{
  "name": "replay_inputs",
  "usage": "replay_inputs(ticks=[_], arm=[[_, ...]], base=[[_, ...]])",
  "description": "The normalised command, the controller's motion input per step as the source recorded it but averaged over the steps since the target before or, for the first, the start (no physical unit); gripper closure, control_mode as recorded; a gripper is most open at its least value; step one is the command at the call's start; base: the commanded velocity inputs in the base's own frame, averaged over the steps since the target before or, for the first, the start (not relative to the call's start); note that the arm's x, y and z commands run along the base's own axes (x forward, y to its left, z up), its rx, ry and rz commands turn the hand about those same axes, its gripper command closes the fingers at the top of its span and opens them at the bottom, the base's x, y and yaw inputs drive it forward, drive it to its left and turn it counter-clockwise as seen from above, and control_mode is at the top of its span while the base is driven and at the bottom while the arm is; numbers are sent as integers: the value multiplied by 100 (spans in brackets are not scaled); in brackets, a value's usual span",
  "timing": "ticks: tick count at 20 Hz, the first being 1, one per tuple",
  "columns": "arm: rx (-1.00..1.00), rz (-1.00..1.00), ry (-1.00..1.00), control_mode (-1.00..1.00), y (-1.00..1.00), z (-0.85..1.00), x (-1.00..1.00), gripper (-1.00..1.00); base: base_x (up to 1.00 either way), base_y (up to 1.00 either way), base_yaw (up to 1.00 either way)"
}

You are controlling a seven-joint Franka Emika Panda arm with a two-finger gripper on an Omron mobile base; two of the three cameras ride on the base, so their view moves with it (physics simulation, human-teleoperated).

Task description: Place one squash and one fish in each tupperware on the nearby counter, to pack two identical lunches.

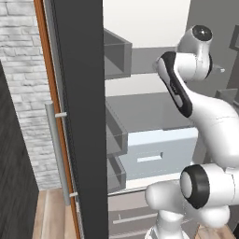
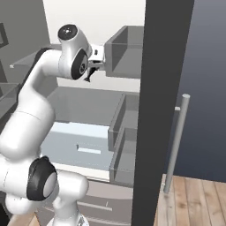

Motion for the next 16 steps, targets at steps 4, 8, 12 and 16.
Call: replay_inputs(ticks=[4, 8, 12, 16], arm=[[-3, 0, -5, -100, 10, 0, -100, 100], [-3, 0, -2, -100, 2, 0, -100, 100], [-3, 0, -6, -100, 1, 0, -100, 100], [-2, 0, -17, -100, 0, 5, -100, 100]], base=[[0, 0, 0], [0, 0, 0], [0, 0, 0], [0, 0, 0]])
